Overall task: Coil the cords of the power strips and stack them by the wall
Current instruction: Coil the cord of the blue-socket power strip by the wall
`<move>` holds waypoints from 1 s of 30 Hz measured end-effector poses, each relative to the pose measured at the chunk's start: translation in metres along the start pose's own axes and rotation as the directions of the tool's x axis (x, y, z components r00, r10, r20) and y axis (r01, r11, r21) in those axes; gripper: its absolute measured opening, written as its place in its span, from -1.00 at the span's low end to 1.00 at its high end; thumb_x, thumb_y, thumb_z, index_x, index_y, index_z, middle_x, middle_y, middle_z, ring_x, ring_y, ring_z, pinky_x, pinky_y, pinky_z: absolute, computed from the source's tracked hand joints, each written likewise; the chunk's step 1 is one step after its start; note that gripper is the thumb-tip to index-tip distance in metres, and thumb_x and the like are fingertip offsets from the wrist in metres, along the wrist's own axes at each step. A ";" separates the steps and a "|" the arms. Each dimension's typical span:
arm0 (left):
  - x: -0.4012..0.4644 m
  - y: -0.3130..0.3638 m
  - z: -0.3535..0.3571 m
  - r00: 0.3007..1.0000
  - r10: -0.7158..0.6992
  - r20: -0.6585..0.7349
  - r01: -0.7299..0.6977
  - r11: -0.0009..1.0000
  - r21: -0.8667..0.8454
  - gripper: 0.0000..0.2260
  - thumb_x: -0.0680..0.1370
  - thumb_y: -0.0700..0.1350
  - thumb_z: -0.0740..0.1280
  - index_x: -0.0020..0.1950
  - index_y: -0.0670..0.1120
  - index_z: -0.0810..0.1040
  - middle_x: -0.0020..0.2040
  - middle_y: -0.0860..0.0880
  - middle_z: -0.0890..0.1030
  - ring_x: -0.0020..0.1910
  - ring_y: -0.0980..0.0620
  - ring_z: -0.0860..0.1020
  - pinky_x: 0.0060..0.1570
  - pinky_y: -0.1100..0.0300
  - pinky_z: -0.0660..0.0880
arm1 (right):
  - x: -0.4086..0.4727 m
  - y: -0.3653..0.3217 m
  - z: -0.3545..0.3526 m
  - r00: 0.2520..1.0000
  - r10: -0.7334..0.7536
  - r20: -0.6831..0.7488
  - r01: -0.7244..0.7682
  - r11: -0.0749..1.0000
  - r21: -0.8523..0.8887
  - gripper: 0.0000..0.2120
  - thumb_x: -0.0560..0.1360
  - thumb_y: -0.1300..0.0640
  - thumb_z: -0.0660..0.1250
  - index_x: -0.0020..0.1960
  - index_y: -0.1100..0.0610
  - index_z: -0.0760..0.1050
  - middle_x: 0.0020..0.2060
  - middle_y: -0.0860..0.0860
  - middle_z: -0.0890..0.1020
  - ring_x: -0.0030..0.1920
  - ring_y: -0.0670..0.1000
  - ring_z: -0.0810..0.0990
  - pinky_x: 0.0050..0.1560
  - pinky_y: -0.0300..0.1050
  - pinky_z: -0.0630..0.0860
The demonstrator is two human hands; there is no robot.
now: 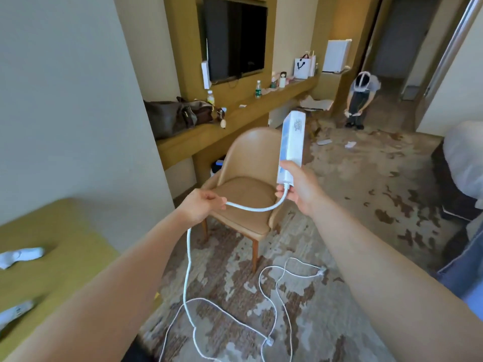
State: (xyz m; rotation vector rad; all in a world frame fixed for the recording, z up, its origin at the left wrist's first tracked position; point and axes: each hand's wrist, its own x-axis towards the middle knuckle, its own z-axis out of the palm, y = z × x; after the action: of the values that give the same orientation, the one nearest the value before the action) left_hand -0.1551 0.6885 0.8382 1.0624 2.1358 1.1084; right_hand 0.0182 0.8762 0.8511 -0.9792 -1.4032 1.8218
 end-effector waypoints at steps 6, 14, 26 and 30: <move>0.056 -0.001 0.063 0.974 -0.194 0.119 0.207 0.973 -0.102 -0.78 0.58 -0.09 0.36 -0.18 -0.21 0.59 -0.42 -0.05 0.37 -0.48 0.05 0.31 -0.38 0.23 0.32 | 0.099 -0.004 -0.039 0.996 0.090 -0.012 -0.090 0.995 -0.048 -0.63 0.40 -0.17 0.33 0.08 0.06 0.51 -0.13 0.15 0.65 -0.40 0.01 0.56 -0.38 -0.13 0.53; 0.119 -0.037 0.069 0.968 -0.249 0.012 0.236 0.900 -0.367 -0.69 0.61 -0.09 0.29 -0.26 -0.17 0.68 -0.45 -0.08 0.44 -0.47 -0.02 0.40 -0.31 0.16 0.39 | 0.199 -0.066 -0.007 0.952 -0.176 0.252 0.225 0.958 -0.178 -0.62 0.48 -0.19 0.25 0.23 -0.05 0.44 -0.05 -0.02 0.62 -0.51 -0.12 0.51 -0.51 -0.23 0.44; 0.272 0.054 -0.205 0.751 -0.019 -0.660 -0.167 0.961 -0.218 -0.72 0.37 0.11 0.46 -0.45 -0.03 0.61 -0.55 0.09 0.27 -0.54 0.14 0.21 -0.56 0.32 0.15 | 0.343 -0.167 0.195 0.781 -0.374 0.500 0.471 0.879 -0.079 -0.63 0.51 -0.21 0.27 0.24 -0.08 0.43 0.05 -0.05 0.61 -0.50 -0.11 0.46 -0.49 -0.27 0.42; 0.310 0.079 -0.257 0.700 0.036 -0.714 -0.196 0.970 -0.144 -0.70 0.37 0.16 0.43 -0.44 -0.02 0.61 -0.55 0.09 0.29 -0.54 0.12 0.23 -0.56 0.32 0.20 | 0.382 -0.188 0.251 0.767 -0.389 0.511 0.451 0.892 0.002 -0.75 0.49 -0.23 0.29 0.11 -0.17 0.45 -0.01 -0.09 0.64 -0.47 -0.09 0.48 -0.45 -0.27 0.44</move>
State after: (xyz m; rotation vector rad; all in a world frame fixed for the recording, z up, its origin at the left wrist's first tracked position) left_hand -0.4826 0.8571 1.0192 0.7331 2.4356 2.0215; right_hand -0.3873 1.1119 1.0053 -0.1869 -1.8833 1.7111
